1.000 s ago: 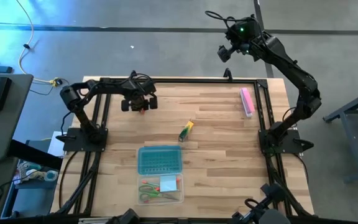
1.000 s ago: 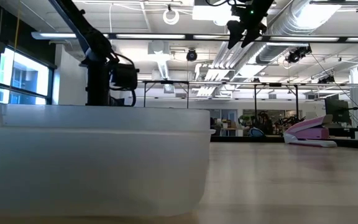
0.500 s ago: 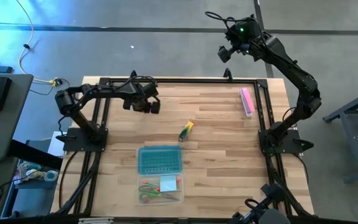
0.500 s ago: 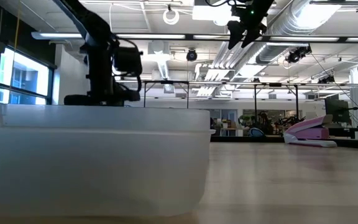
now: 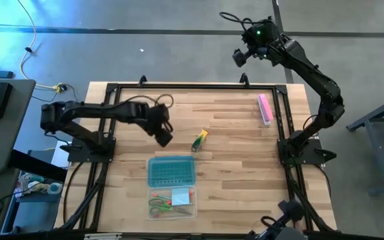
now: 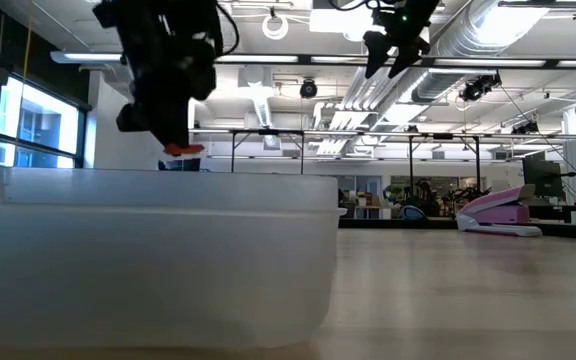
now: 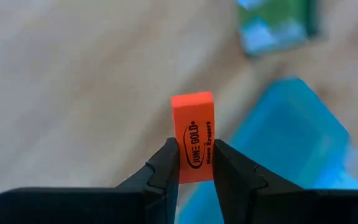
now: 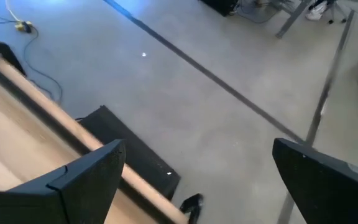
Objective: Pack school essentials
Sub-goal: Put the orange eraser into the supply box
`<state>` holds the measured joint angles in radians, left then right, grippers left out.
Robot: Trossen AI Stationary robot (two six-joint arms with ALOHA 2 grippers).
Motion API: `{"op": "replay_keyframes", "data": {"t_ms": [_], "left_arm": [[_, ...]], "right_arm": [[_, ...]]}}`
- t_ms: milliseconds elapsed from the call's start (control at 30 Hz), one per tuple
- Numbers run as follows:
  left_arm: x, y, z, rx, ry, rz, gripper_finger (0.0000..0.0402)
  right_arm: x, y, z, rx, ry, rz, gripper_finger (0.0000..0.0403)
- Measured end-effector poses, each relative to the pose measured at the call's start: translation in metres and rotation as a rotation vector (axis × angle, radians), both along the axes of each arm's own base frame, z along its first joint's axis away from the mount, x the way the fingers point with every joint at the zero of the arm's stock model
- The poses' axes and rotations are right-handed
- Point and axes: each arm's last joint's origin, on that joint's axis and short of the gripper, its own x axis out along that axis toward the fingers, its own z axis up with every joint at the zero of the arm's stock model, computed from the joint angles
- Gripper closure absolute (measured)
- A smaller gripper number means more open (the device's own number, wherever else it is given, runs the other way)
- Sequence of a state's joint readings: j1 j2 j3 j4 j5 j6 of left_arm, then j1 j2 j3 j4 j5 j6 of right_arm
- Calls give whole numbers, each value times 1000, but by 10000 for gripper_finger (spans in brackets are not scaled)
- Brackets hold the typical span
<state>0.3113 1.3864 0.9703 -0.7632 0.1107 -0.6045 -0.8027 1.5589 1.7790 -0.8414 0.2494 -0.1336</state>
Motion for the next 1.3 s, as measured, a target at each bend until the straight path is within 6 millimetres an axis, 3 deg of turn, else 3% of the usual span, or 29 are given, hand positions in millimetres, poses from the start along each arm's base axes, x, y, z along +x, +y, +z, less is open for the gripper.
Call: {"op": "replay_keyframes", "data": {"t_ms": [367, 567, 733, 933, 1300], "left_arm": [[12, -93, 5, -63, -42, -280, 328], [13, -136, 4, -69, -76, -366, 328], [17, -167, -8, -45, -76, -448, 328], [21, -190, -31, -39, -8, -501, 328], [23, -205, -49, -40, 32, -573, 328]], "right_arm": [[29, 40, -8, 153, -53, 66, 4], [47, 72, -11, 214, -45, 137, 4], [62, 103, -14, 248, -31, 209, 4], [72, 136, -16, 316, -48, 245, 4], [82, 178, -17, 376, -68, 311, 4]]}}
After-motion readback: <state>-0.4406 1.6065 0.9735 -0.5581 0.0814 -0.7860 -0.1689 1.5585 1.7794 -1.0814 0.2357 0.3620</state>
